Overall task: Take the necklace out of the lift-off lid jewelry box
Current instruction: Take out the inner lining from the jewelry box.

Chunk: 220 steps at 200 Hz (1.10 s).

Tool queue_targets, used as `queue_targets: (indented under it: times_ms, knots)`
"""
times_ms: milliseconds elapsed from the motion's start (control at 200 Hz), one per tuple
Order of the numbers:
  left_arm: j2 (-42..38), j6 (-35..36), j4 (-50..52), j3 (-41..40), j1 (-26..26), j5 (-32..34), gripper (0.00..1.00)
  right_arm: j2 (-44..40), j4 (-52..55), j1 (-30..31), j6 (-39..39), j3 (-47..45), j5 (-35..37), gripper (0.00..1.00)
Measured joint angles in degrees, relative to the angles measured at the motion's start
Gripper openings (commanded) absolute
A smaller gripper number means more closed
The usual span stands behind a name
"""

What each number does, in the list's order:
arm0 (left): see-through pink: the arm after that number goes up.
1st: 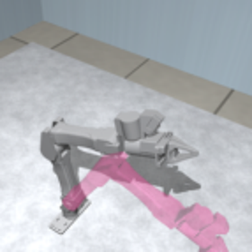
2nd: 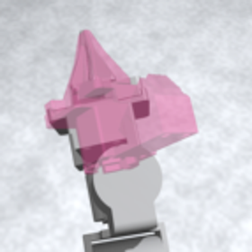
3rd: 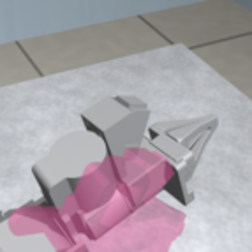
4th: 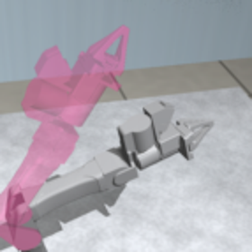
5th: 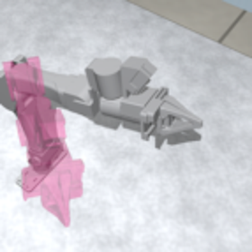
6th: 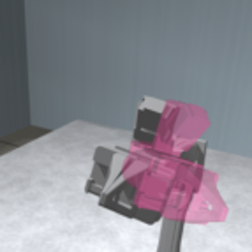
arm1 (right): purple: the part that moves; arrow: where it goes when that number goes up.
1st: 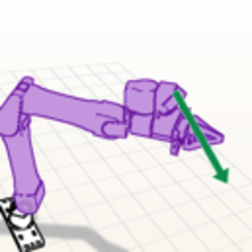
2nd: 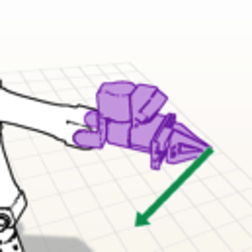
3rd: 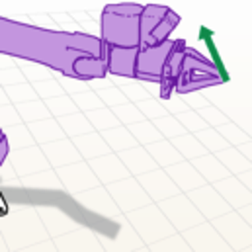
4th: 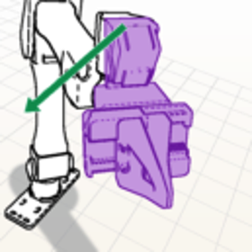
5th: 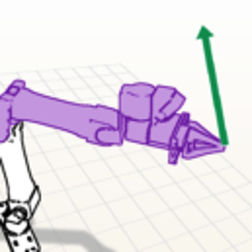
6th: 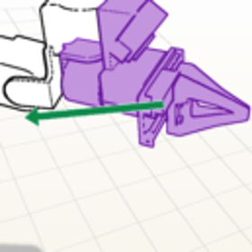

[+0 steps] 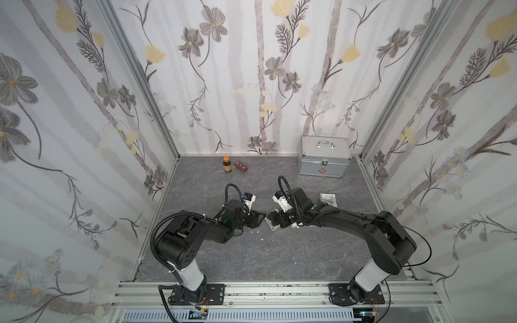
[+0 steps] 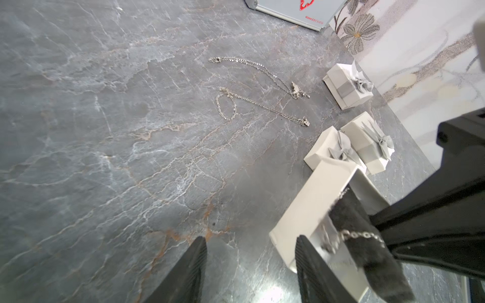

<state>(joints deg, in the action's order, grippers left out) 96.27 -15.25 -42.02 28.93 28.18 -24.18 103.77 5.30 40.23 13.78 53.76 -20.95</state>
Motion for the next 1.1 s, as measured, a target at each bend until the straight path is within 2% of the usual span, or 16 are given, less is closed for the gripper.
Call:
queue_targets:
  times_ms: [330,485,794,1099]
  knots:
    - [-5.73,0.52,5.11,0.81,0.00,0.94,0.56,-0.81,-6.16,-2.05,-0.87,-2.36,-13.18,0.02]
    - [-7.52,1.57,7.78,0.83,0.00,1.68,0.56,-1.07,-7.93,-2.47,-1.22,-2.45,-16.48,0.03]
    - [-13.66,1.99,14.80,2.12,0.00,4.13,0.55,-5.33,-10.32,-4.42,-0.94,-3.17,-17.94,0.03]
    - [-26.75,3.04,23.04,4.09,0.11,1.81,0.53,-9.60,-11.91,-5.35,1.88,-1.14,-14.84,0.05]
